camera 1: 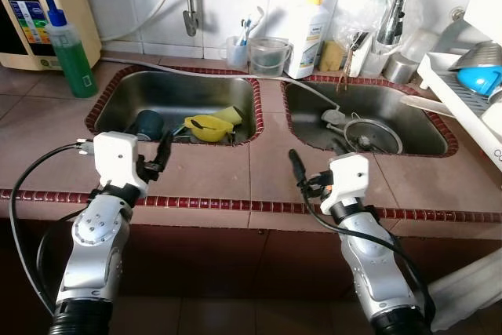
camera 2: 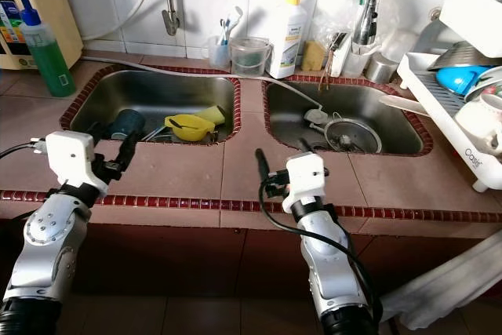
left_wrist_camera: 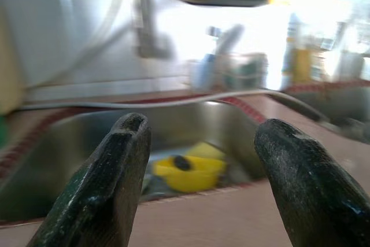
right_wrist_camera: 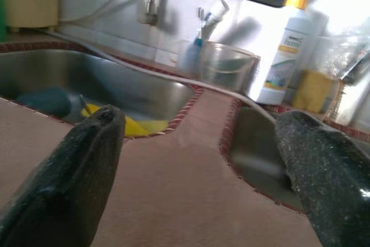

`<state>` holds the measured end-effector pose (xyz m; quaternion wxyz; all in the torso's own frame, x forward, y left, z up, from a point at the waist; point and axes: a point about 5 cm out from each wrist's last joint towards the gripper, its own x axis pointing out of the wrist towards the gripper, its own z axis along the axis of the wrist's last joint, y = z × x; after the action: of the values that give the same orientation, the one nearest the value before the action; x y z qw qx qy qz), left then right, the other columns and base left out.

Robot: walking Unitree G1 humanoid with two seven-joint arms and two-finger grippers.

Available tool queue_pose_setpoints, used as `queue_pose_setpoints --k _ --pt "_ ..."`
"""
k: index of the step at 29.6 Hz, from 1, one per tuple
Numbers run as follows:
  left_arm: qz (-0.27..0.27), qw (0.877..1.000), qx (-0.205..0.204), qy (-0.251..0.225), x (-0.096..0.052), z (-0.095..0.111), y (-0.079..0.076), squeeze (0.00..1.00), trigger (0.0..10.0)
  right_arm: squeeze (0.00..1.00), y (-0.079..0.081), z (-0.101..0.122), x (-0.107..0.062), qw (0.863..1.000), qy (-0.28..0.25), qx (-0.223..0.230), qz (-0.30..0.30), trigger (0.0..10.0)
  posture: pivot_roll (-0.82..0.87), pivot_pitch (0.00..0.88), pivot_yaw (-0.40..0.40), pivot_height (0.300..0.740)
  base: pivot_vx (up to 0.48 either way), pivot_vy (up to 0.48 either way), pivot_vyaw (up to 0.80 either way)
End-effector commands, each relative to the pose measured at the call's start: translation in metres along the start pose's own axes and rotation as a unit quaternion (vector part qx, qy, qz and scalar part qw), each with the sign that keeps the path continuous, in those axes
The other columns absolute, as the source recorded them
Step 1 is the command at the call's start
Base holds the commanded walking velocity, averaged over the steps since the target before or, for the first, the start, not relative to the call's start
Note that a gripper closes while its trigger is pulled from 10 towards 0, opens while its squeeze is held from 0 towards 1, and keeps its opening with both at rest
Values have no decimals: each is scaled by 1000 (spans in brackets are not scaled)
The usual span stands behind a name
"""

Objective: Kitchen organization

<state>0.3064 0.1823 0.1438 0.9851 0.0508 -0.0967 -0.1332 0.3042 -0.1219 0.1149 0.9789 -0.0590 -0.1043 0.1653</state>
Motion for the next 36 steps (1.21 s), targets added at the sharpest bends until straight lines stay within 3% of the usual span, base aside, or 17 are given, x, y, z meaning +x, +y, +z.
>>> queue_pose_setpoints --k 1,7,13,16,18,26,30,36 --pt "-53 998 15 -3 1 1 -18 0 10000 0 2 -2 0 1000 9 -4 29 10000 -25 34 -85 740 0 0 0" --pt "-91 996 23 0 -5 -2 -28 0 10000 0 9 -1 0 997 10 -5 74 10000 -30 48 -95 740 0 0 0" --pt "-65 997 39 10 -11 -2 -5 0 10000 0 12 0 0 995 11 -5 100 10000 -37 51 -97 740 0 0 0" --pt "-39 998 42 23 -27 -2 17 0 10000 0 12 0 -2 994 12 -5 105 10000 -36 53 -101 740 0 0 0" --pt "-37 998 43 29 -36 -3 22 0 10000 0 12 0 -3 994 13 -4 107 10000 -37 52 -99 740 0 0 0" --pt "-57 996 52 43 -65 -9 27 0 10000 0 16 -1 -4 993 14 2 116 10000 -31 48 -97 740 0 0 0" --pt "-76 993 68 51 -73 -11 28 0 10000 0 17 -1 -5 993 14 3 121 10000 -31 48 -97 740 0 0 0" --pt "-99 991 58 62 -87 -14 26 0 10000 0 19 -2 -11 989 17 8 146 10000 -27 43 -99 740 0 0 0"
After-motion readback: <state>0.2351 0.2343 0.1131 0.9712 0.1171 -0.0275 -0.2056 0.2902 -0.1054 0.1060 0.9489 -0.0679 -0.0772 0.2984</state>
